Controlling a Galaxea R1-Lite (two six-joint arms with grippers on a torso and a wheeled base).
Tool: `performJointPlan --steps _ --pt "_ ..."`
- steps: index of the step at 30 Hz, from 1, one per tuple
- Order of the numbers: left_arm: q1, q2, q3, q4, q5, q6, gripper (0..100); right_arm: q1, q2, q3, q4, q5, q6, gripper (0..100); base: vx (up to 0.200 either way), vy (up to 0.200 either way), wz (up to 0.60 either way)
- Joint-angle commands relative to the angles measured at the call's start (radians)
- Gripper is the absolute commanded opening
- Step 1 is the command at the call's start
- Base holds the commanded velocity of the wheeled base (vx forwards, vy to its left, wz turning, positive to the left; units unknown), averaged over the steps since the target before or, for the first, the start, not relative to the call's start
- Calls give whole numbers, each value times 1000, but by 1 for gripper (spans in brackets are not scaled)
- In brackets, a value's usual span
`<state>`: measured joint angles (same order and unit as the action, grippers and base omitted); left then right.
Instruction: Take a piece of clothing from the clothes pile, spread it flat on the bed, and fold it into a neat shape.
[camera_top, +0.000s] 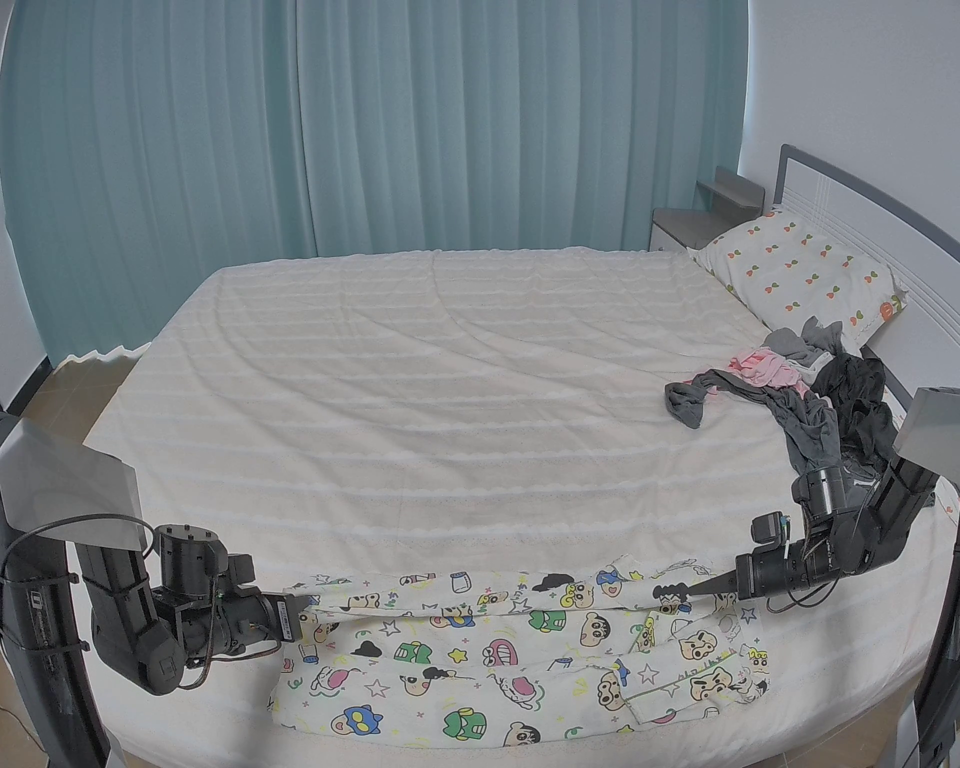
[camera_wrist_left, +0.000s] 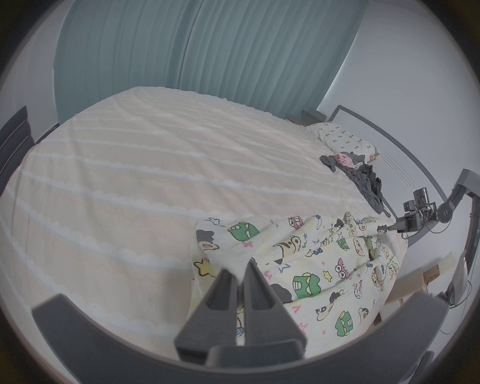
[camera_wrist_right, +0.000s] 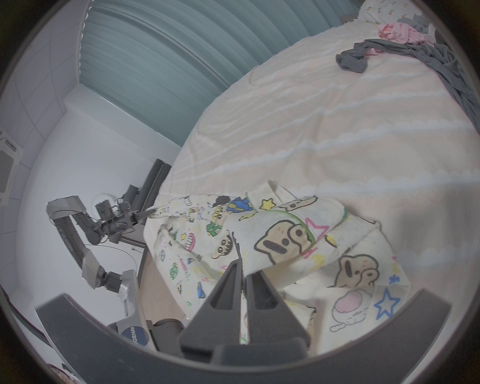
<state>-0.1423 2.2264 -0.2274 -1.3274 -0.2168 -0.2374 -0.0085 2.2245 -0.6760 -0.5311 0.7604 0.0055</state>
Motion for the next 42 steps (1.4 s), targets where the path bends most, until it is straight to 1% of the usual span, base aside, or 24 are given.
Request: performJointPlan --steps 1,8,21,22,27,30,33,37,42 --pt "0 41 11 -30 -1 -2 0 2 15 4 -7 -15 -13 100 0 0 0" --pt "0 72 20 -79 -1 -2 0 5 27 -22 -9 -4 -25 100 0 0 0" --pt "0 70 36 -81 -3 -3 0 85 132 -119 -10 -7 -16 100 0 0 0" --pt "0 70 36 -81 -3 -3 0 88 141 -122 -12 -12 -16 0 0 0 0" --pt "0 72 36 -81 -3 -5 0 90 147 -128 -12 -13 -19 0 0 0 0" --pt "0 67 39 -81 -3 -2 0 78 127 -122 -12 -9 -18 0 0 0 0" --pt "1 65 39 -81 -3 0 0 50 92 -105 -10 11 -16 0 0 0 0" --pt "6 65 37 -85 -1 0 0 27 40 -50 -10 73 -21 0 0 0 0" --pt "10 72 56 -128 -1 3 0 16 -5 18 -9 83 -29 0 0 0 0"
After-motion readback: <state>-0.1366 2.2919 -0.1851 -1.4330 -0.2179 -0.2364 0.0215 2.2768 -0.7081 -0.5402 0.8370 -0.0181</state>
